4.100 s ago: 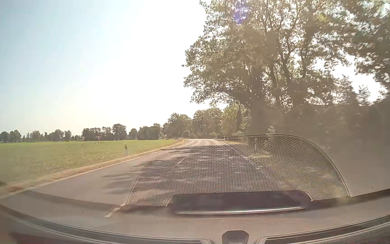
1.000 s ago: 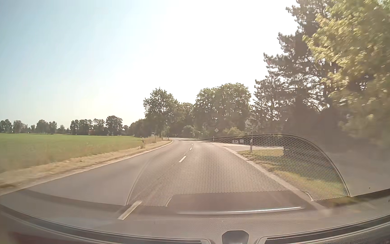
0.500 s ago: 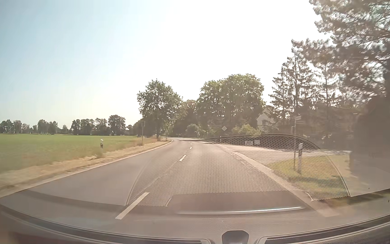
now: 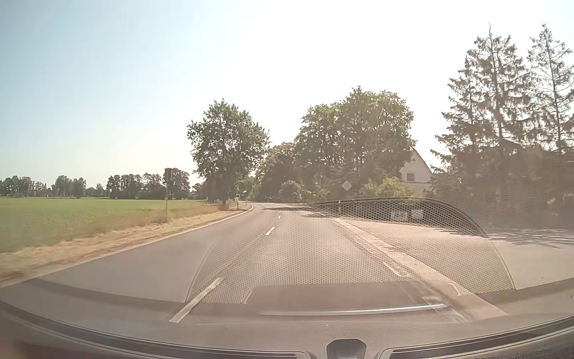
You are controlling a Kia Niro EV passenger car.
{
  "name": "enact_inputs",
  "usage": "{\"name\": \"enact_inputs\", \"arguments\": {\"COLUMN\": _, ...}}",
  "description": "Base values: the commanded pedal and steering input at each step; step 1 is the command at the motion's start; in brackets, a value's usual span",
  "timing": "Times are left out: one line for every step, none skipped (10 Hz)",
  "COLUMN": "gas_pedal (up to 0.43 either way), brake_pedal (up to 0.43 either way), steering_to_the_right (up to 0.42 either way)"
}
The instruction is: Follow the waypoints while adhering to traffic rules and regulations
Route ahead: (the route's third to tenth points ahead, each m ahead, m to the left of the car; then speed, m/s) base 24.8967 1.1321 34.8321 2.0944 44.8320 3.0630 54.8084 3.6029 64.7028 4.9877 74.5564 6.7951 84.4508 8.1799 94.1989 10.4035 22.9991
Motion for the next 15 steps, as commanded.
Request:
{"name": "enact_inputs", "arguments": {"gas_pedal": 0.28, "brake_pedal": 0.006, "steering_to_the_right": -0.009}}
{"name": "enact_inputs", "arguments": {"gas_pedal": 0.28, "brake_pedal": 0.006, "steering_to_the_right": -0.009}}
{"name": "enact_inputs", "arguments": {"gas_pedal": 0.28, "brake_pedal": 0.006, "steering_to_the_right": -0.01}}
{"name": "enact_inputs", "arguments": {"gas_pedal": 0.28, "brake_pedal": 0.006, "steering_to_the_right": -0.01}}
{"name": "enact_inputs", "arguments": {"gas_pedal": 0.287, "brake_pedal": 0.006, "steering_to_the_right": -0.01}}
{"name": "enact_inputs", "arguments": {"gas_pedal": 0.287, "brake_pedal": 0.006, "steering_to_the_right": -0.01}}
{"name": "enact_inputs", "arguments": {"gas_pedal": 0.287, "brake_pedal": 0.006, "steering_to_the_right": -0.01}}
{"name": "enact_inputs", "arguments": {"gas_pedal": 0.287, "brake_pedal": 0.006, "steering_to_the_right": -0.01}}
{"name": "enact_inputs", "arguments": {"gas_pedal": 0.287, "brake_pedal": 0.006, "steering_to_the_right": -0.01}}
{"name": "enact_inputs", "arguments": {"gas_pedal": 0.287, "brake_pedal": 0.006, "steering_to_the_right": -0.01}}
{"name": "enact_inputs", "arguments": {"gas_pedal": 0.287, "brake_pedal": 0.006, "steering_to_the_right": -0.01}}
{"name": "enact_inputs", "arguments": {"gas_pedal": 0.299, "brake_pedal": 0.006, "steering_to_the_right": -0.011}}
{"name": "enact_inputs", "arguments": {"gas_pedal": 0.299, "brake_pedal": 0.006, "steering_to_the_right": -0.011}}
{"name": "enact_inputs", "arguments": {"gas_pedal": 0.299, "brake_pedal": 0.006, "steering_to_the_right": -0.012}}
{"name": "enact_inputs", "arguments": {"gas_pedal": 0.299, "brake_pedal": 0.006, "steering_to_the_right": -0.012}}
